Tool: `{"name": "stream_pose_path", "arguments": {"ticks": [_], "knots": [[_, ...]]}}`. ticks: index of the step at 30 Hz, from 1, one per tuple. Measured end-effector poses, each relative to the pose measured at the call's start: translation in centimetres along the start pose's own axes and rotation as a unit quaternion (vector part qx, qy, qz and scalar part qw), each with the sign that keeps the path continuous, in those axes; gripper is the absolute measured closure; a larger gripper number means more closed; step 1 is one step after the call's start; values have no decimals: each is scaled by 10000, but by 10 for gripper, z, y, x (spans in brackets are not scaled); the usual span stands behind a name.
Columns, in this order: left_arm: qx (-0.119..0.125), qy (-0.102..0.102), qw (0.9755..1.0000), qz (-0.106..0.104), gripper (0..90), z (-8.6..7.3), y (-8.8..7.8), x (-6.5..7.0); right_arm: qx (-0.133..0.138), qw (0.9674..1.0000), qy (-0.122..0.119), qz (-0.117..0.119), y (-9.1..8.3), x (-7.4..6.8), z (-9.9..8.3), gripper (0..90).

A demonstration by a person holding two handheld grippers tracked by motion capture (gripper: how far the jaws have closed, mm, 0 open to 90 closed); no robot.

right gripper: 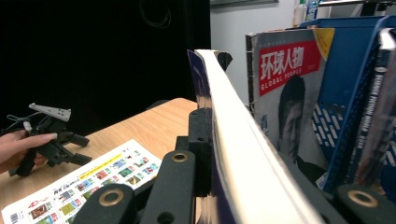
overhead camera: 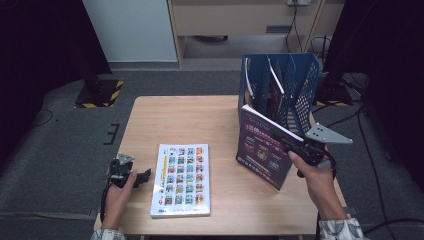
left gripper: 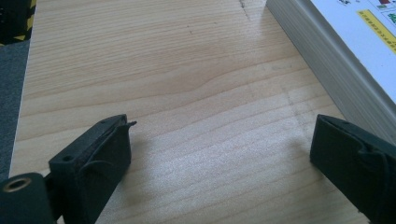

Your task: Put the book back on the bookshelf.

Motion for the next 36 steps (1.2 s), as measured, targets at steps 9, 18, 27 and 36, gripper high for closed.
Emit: {"name": "stream_pose_path", "arguments": {"ticks": [9, 18, 27, 36], "knots": [[0, 5, 10000, -5, 46, 0, 0, 0, 15, 9999, 62, -98, -12, 8, 0, 826], [4, 4, 10000, -6, 46, 0, 0, 0, 15, 9997, 95, -219, -21, 17, -2, 826], [7, 7, 10000, -9, 45, 0, 0, 0, 19, 9992, 140, -368, -32, 24, -1, 826], [11, 7, 10000, -7, 44, 0, 0, 0, 21, 9984, 192, -530, -47, 34, 0, 826]]}}
Point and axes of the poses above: each handheld gripper's, and its own axes: y roughly forward along the jaws, z roughly out of its top, x roughly to its right, the point moved 3 cm from there along y, roughly forward along the jaws, and after that the axes turned 7 degrees about -z, right-handed, at the moved point
